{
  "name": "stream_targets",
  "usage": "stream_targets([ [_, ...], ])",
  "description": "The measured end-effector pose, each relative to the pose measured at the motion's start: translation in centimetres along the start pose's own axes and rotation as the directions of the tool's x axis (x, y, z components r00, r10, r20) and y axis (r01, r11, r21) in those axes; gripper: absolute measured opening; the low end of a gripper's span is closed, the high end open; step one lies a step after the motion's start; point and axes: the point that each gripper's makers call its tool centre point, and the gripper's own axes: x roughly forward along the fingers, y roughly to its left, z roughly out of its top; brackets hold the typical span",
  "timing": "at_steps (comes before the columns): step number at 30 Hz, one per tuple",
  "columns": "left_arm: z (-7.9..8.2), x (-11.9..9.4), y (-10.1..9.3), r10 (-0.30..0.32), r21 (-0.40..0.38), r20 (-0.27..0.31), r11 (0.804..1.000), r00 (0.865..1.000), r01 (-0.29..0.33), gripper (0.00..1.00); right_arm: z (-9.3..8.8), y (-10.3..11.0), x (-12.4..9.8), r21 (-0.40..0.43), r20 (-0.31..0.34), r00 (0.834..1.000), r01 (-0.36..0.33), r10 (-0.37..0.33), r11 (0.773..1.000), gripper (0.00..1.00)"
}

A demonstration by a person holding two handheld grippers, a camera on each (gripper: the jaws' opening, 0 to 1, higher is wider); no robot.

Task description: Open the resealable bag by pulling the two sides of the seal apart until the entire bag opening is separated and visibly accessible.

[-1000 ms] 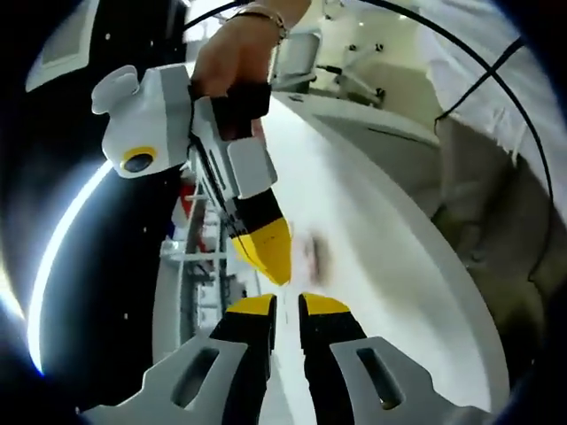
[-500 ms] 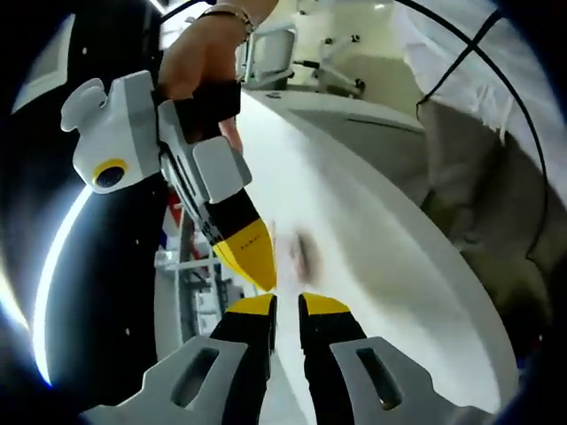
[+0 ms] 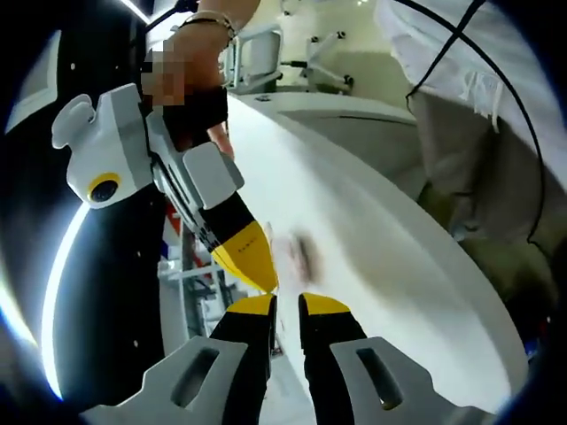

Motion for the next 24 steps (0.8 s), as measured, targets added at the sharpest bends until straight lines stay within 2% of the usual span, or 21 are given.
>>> stream_targets([
  [16, 0.92, 0.30, -0.21, -0.044, 0.078, 0.021, 0.996, 0.999, 0.043, 0.11, -0.04, 0.20, 0.23, -0.005, -0.006, 1.000, -0.007, 0.007, 1.000, 0.00],
  [24, 0.58, 0.05, 0.44, -0.018, 0.102, 0.005, 0.995, 1.000, 0.018, 0.10, 0.32, -0.25, -0.02, 0.014, 0.007, 1.000, -0.001, 0.001, 1.000, 0.00],
])
